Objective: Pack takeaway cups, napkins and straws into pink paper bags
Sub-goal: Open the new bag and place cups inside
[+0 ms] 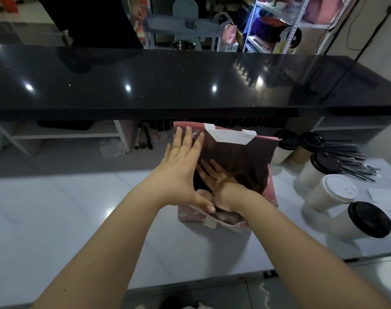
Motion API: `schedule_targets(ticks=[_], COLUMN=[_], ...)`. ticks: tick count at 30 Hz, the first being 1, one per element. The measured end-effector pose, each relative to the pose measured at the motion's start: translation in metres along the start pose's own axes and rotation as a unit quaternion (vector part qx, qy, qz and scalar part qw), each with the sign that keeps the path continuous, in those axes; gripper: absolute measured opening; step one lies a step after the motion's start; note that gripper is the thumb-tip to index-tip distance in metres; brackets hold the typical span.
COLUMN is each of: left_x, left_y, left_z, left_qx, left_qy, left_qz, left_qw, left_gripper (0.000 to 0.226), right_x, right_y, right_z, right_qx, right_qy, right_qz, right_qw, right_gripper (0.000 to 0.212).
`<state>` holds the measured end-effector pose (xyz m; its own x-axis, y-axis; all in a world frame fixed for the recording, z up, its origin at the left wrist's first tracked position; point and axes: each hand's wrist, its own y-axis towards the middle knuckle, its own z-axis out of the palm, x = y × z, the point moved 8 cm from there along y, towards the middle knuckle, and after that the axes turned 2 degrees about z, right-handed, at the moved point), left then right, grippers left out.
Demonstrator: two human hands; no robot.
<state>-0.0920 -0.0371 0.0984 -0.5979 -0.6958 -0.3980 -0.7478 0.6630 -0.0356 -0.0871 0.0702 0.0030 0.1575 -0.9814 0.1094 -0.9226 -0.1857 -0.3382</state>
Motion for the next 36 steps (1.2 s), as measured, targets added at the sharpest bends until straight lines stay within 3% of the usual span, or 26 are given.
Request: schedule_targets(ticks=[5,10,12,15,19,21,28,36], left_x=[0.002,0.000,-0.003,-0.011,-0.038,-0.058,-0.125,-0.202], left_y=[0.002,0.007,0.009,0.017,0.034,0.043,0.069,0.080], left_z=[-0.006,-0.025,-0.037,-0.049,-0.068,-0.068,-0.052,-0.012], left_qx=[-0.006,-0.083,-0.111,-0.094,-0.132,-0.138,-0.153,-0.112], left_qy=[0.003,0.044,0.077,0.095,0.103,0.099,0.061,0.031], left_qz=[0.003,-0.017,-0.005,0.017,0.054,0.080,0.161,0.257], left_qw=[1.000,0.995,0.991,0.991,0.985,0.982,0.973,0.959], left_gripper=[0.148,0.096,0.079,0.065,0.043,0.039,0.032,0.031], right_x=[-0.006,-0.010,-0.019,-0.035,-0.062,-0.072,-0.087,-0.121], right_y=[0.000,-0.007,-0.013,-0.043,-0.087,-0.106,-0.163,-0.245], right_z=[0.012,-0.028,-0.066,-0.123,-0.150,-0.155,-0.157,-0.127], right_qx=[0.043,0.062,0.009,-0.116,-0.160,-0.199,-0.342,-0.381], right_qy=[-0.007,0.043,0.080,0.159,0.176,0.191,0.165,0.161], right_qz=[0.021,0.031,0.056,0.067,0.118,0.142,0.212,0.315], right_qw=[0.999,0.997,0.995,0.978,0.964,0.951,0.901,0.854], right_gripper=[0.074,0.079,0.076,0.062,0.034,0.026,0.030,0.034])
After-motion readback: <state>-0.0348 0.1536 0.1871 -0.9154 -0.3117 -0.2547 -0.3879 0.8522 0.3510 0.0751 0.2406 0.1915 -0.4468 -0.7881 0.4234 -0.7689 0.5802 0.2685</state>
